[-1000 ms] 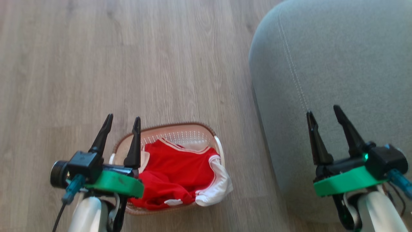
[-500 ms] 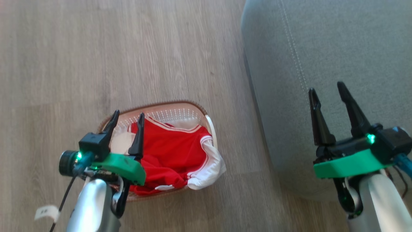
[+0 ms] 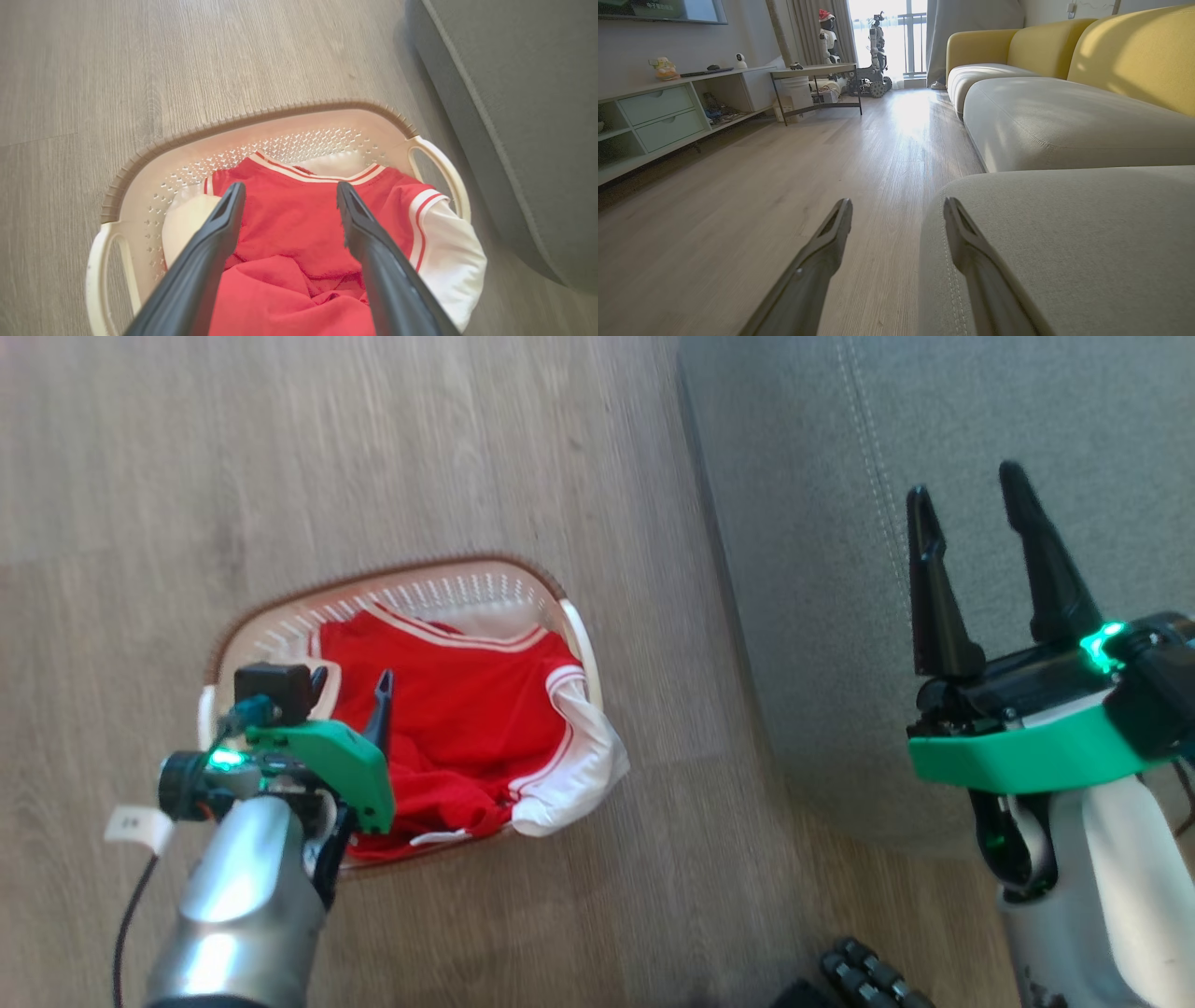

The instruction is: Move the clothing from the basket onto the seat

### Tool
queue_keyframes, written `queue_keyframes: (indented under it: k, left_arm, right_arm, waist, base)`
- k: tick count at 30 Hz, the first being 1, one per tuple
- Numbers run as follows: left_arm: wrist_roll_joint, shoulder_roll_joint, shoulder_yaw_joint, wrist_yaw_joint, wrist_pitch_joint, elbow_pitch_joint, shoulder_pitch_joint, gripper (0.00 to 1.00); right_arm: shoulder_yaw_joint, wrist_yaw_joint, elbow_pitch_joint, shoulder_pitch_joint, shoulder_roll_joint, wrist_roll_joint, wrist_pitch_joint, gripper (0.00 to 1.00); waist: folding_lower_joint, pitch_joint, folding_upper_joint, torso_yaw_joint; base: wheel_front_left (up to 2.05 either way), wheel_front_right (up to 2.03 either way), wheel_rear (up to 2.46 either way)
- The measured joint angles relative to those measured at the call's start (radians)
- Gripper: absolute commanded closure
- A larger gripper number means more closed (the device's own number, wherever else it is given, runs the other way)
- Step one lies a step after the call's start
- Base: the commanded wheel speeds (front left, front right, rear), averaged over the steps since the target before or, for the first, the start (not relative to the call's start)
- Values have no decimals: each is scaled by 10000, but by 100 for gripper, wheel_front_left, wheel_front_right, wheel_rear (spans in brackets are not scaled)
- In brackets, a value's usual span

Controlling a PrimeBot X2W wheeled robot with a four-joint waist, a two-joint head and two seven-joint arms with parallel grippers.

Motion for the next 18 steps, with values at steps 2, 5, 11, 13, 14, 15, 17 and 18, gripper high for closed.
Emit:
queue_keyframes:
  k: [2,5,11,13,14,15,17,18]
  left_arm:
    - [0,88,-8,0,71,646,-375,0]
    - [0,272,-12,0,286,1567,-891,0]
    - [0,366,-50,134,1012,3175,-1774,0]
    - [0,405,-77,205,1350,3444,-1995,0]
    - [0,431,-84,203,1484,3519,-2082,0]
    - [-2,449,-92,194,1557,3590,-2165,0]
    - [-2,481,-121,178,1839,3699,-2294,0]
    - [-27,487,-128,151,2013,3722,-2337,0]
  right_arm:
    - [2,0,-130,-125,25,0,0,0]
    - [19,0,-272,-263,94,0,-2,0]
    - [17,0,-516,-605,257,-2,-27,0]
    - [38,0,-531,-711,261,-2,-27,0]
    - [44,0,-568,-754,265,-2,-27,0]
    - [56,0,-596,-782,267,-2,-27,0]
    - [86,0,-629,-855,280,-2,-27,0]
    - [94,0,-631,-909,284,-2,-27,0]
  waist:
    - [-1,248,0,-85]
    - [-2,601,0,-212]
    - [-1,1333,0,-428]
    - [-1,1500,0,-485]
    - [-1,1579,0,-515]
    - [-1,1654,0,-545]
    - [-1,1807,0,-608]
    - [-1,1883,0,-638]
  base:
    - [0,0,0]
    - [0,0,0]
    - [0,0,0]
    - [0,0,0]
    - [0,0,0]
    - [0,0,0]
    - [0,0,0]
    - [0,0,0]
